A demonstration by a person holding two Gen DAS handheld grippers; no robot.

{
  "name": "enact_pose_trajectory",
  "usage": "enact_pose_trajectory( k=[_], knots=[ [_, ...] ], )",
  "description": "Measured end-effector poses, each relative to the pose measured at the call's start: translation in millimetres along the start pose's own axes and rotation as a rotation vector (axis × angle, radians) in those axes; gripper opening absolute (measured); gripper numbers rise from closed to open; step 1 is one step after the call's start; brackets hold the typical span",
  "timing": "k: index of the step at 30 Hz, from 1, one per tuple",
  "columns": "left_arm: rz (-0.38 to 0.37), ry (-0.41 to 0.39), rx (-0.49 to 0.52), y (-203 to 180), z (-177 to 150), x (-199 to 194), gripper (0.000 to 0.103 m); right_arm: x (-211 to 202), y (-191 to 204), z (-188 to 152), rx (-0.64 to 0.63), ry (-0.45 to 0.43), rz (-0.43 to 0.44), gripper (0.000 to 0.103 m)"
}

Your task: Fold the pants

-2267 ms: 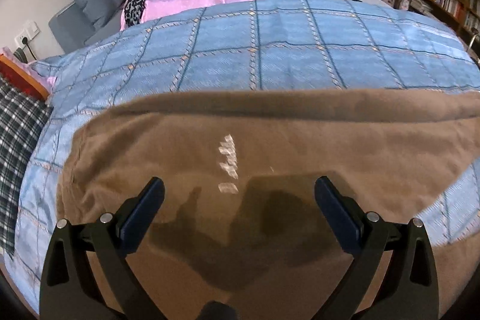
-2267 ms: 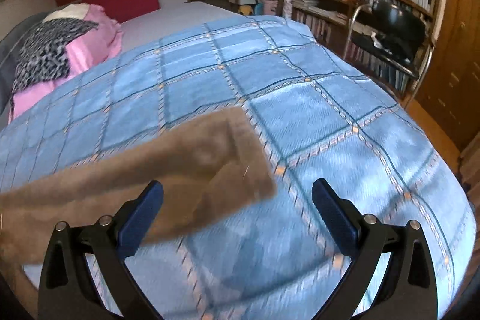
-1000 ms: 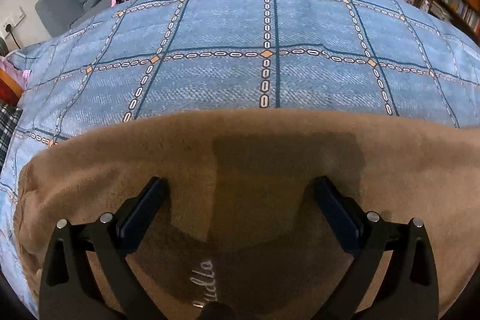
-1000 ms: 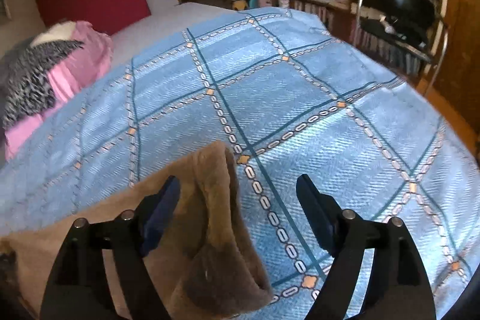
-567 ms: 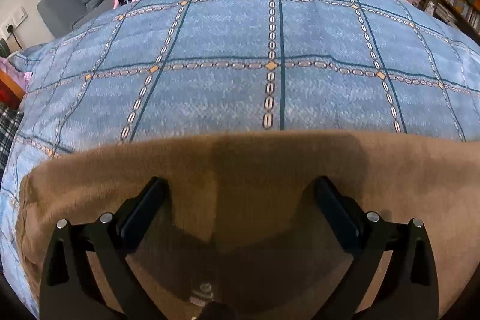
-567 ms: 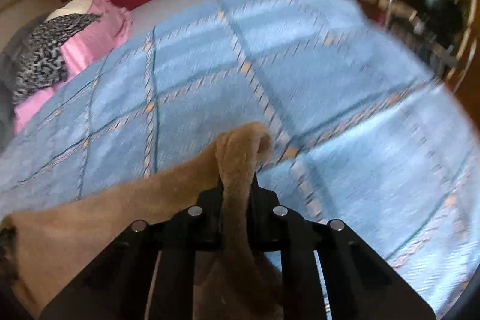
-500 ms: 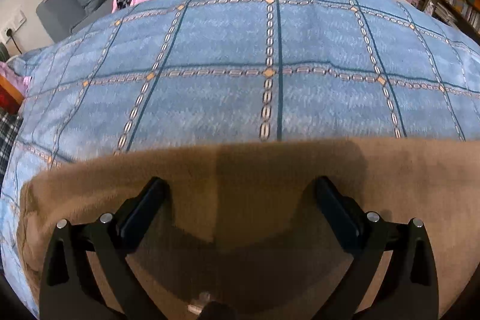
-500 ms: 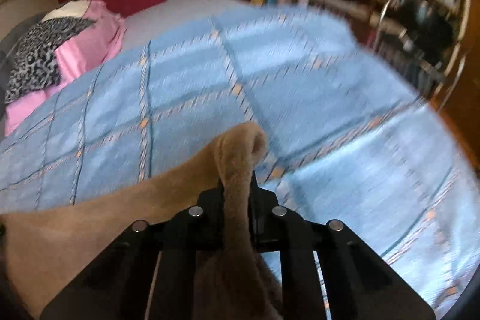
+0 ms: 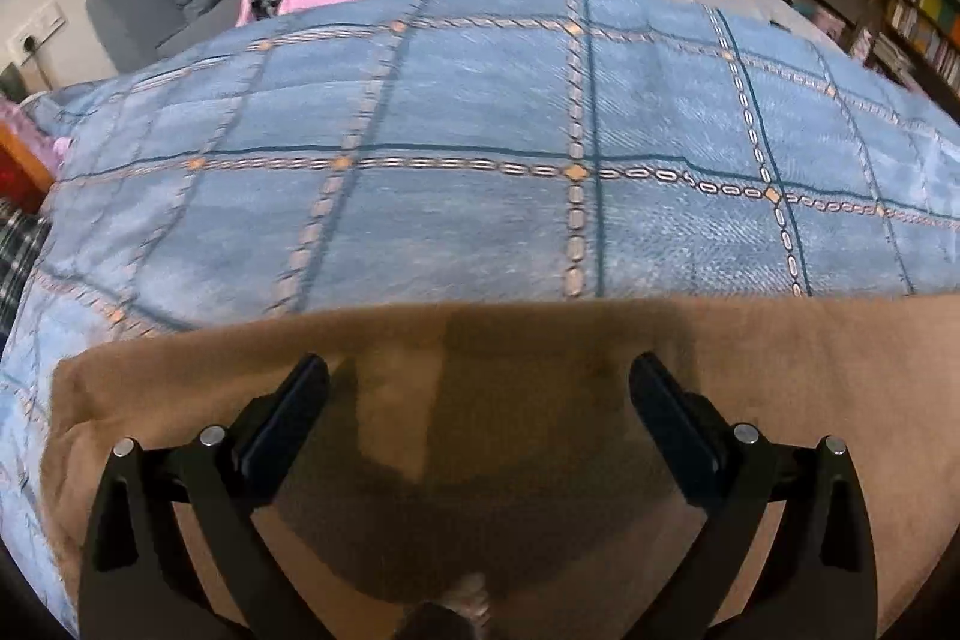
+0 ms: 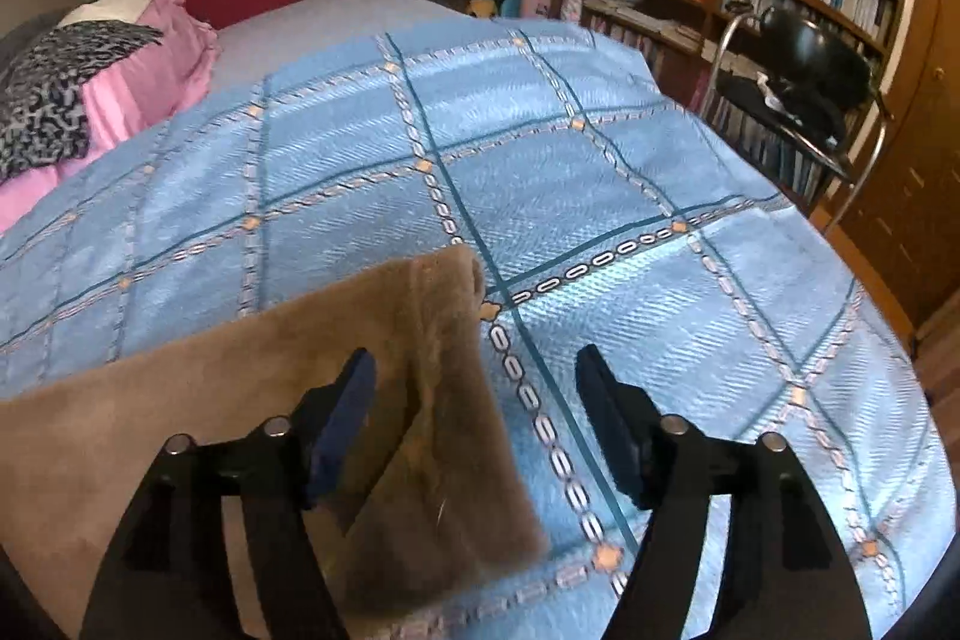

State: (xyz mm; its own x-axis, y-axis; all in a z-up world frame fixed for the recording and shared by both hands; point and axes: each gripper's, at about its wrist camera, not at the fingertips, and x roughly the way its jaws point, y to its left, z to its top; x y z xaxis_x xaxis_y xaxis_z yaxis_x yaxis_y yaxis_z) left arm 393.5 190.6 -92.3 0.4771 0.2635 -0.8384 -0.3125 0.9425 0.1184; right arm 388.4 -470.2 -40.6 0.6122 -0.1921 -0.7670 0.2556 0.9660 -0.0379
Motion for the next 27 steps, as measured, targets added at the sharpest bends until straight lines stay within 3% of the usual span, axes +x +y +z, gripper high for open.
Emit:
enact_pose_trajectory(
  k=[5, 11, 17, 27],
  knots=[
    [0.005, -0.007, -0.015, 30, -24, -29, 0.101, -37, 5, -16, -0.031, -0.009, 0.051, 0.072],
    [0.013, 0.019, -0.013, 61, -66, -53, 0.101, -74, 18, -58, -0.072, 0.035, 0.128, 0.072],
    [0.026, 0.039, -0.02, 90, -99, -65, 0.101, -102, 28, -89, -0.137, 0.055, 0.151, 0.072],
    [0.116, -0.008, -0.136, 169, -80, -76, 0.101, -117, 44, -88, -0.151, 0.054, 0.16, 0.072]
  ],
)
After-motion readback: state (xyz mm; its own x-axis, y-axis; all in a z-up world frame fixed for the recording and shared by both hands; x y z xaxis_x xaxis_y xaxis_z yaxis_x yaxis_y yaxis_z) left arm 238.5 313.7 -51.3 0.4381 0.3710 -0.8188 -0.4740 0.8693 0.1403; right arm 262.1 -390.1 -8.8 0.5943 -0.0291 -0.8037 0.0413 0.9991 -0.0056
